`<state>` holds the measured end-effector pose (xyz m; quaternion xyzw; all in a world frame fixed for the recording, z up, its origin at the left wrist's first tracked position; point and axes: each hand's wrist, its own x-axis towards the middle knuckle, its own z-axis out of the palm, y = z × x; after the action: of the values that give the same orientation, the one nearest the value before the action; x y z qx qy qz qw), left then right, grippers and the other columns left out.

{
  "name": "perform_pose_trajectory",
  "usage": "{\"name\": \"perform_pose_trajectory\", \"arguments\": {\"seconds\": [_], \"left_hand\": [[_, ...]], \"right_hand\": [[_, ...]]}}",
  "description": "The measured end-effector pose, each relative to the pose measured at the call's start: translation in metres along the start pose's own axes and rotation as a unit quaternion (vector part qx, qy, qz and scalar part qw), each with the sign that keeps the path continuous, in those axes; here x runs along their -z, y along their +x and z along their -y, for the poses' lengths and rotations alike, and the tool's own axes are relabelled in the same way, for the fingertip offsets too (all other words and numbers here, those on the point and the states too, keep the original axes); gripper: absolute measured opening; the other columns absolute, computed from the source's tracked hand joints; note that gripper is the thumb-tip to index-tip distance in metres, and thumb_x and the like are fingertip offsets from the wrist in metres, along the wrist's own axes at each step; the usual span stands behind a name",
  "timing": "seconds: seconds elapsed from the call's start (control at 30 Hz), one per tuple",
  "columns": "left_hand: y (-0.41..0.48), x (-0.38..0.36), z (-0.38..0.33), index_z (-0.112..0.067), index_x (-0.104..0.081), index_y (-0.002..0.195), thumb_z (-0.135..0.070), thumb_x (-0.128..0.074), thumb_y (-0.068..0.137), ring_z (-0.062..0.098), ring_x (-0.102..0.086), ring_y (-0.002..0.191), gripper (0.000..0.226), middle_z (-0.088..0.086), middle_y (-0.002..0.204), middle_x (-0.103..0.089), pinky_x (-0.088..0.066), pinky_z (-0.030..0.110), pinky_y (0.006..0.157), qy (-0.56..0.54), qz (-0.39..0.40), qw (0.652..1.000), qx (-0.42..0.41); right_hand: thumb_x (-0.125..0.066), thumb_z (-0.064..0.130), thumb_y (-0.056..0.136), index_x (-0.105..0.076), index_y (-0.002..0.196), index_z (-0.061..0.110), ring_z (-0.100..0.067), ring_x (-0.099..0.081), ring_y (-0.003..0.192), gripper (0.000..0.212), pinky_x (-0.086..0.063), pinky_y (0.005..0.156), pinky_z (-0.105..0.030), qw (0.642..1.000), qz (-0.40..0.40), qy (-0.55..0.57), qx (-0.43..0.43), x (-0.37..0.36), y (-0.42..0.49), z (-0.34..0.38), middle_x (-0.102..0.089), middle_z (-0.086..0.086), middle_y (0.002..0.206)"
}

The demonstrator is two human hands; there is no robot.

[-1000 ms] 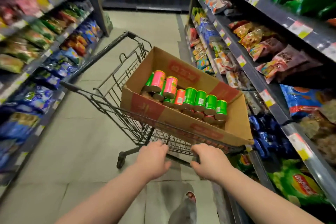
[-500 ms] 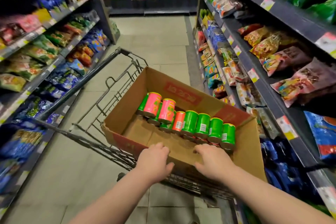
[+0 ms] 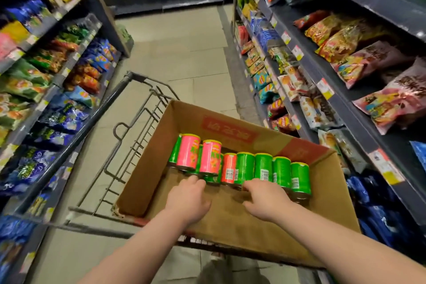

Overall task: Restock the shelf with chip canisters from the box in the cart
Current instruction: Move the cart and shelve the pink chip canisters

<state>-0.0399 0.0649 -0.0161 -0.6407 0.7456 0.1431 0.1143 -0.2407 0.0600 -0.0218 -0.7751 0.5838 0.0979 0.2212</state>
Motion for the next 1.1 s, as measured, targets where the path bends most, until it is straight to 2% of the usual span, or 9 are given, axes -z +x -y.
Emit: {"name": "perform_pose_trajectory", "arguments": {"seconds": [0.07,0.23,0.4,0.6,0.7,0.8,0.97,1.1], "left_hand": [[0.02,0.007,0.011,-0.021,-0.051,0.122,-0.042,-0.051,0.087,0.023,-0.051,0.113,0.041,0.0,0.123,-0.051,-0.048,0.035,0.088,0.001,0.002,1.0,0.0],[0.072,0.014,0.04,-0.019,-0.041,0.133,-0.048,-0.053,0.087,0.024,-0.049,0.118,0.055,0.003,0.13,-0.047,-0.048,0.038,0.093,-0.01,0.014,1.0,0.021],[0.114,0.01,0.054,-0.015,-0.032,0.137,-0.044,-0.056,0.086,0.03,-0.046,0.121,0.063,0.008,0.135,-0.04,-0.045,0.043,0.096,-0.05,0.043,0.996,0.064],[0.146,-0.001,0.058,-0.017,-0.003,0.15,-0.041,-0.062,0.082,0.036,-0.036,0.13,0.093,0.011,0.15,-0.021,-0.037,0.045,0.101,-0.154,0.042,0.976,0.148],[0.155,-0.009,0.062,-0.019,-0.005,0.15,-0.044,-0.067,0.077,0.037,-0.037,0.13,0.099,0.012,0.148,-0.024,-0.036,0.044,0.102,-0.213,0.037,0.957,0.196],[0.16,-0.016,0.066,-0.017,-0.004,0.15,-0.046,-0.071,0.074,0.035,-0.036,0.131,0.105,0.012,0.145,-0.03,-0.035,0.043,0.103,-0.249,0.026,0.941,0.227],[0.163,-0.021,0.067,-0.013,-0.004,0.151,-0.045,-0.073,0.075,0.035,-0.034,0.131,0.107,0.013,0.146,-0.029,-0.035,0.044,0.104,-0.256,0.022,0.939,0.23],[0.167,-0.024,0.07,-0.015,-0.02,0.147,-0.041,-0.076,0.071,0.035,-0.042,0.126,0.097,0.014,0.138,-0.038,-0.038,0.044,0.102,-0.281,0.014,0.929,0.242]], "right_hand": [[-0.051,0.036,0.089,-0.051,0.122,0.02,-0.028,-0.055,0.113,0.037,-0.046,0.088,-0.035,1.0,0.008,0.001,-0.017,0.003,0.017,0.004,-0.057,-0.006,0.123],[-0.052,0.036,0.087,-0.049,0.128,0.022,-0.027,-0.054,0.117,0.044,-0.047,0.09,-0.036,0.997,0.026,0.035,-0.058,0.002,0.064,0.012,-0.056,-0.004,0.128],[-0.052,0.035,0.089,-0.047,0.13,0.02,-0.028,-0.052,0.12,0.044,-0.046,0.093,-0.038,0.991,0.051,0.069,-0.105,-0.007,0.106,0.018,-0.053,-0.005,0.13],[-0.058,0.039,0.087,-0.047,0.126,0.016,-0.03,-0.053,0.117,0.047,-0.047,0.094,-0.038,0.972,0.057,0.174,-0.147,-0.024,0.146,0.022,-0.052,-0.011,0.127],[-0.062,0.042,0.085,-0.046,0.127,0.014,-0.032,-0.054,0.117,0.054,-0.047,0.092,-0.037,0.954,0.046,0.242,-0.171,-0.03,0.162,0.026,-0.052,-0.013,0.129],[-0.068,0.041,0.081,-0.045,0.129,0.014,-0.029,-0.055,0.117,0.06,-0.046,0.093,-0.034,0.92,0.031,0.337,-0.197,-0.036,0.175,0.03,-0.056,-0.01,0.13],[-0.076,0.036,0.076,-0.042,0.132,0.012,-0.025,-0.056,0.116,0.07,-0.043,0.094,-0.031,0.874,0.019,0.433,-0.221,-0.046,0.189,0.036,-0.056,-0.009,0.13],[-0.077,0.031,0.076,-0.045,0.128,0.013,-0.024,-0.058,0.11,0.064,-0.045,0.093,-0.031,0.846,0.018,0.481,-0.231,-0.05,0.192,0.042,-0.059,-0.009,0.124]]}}
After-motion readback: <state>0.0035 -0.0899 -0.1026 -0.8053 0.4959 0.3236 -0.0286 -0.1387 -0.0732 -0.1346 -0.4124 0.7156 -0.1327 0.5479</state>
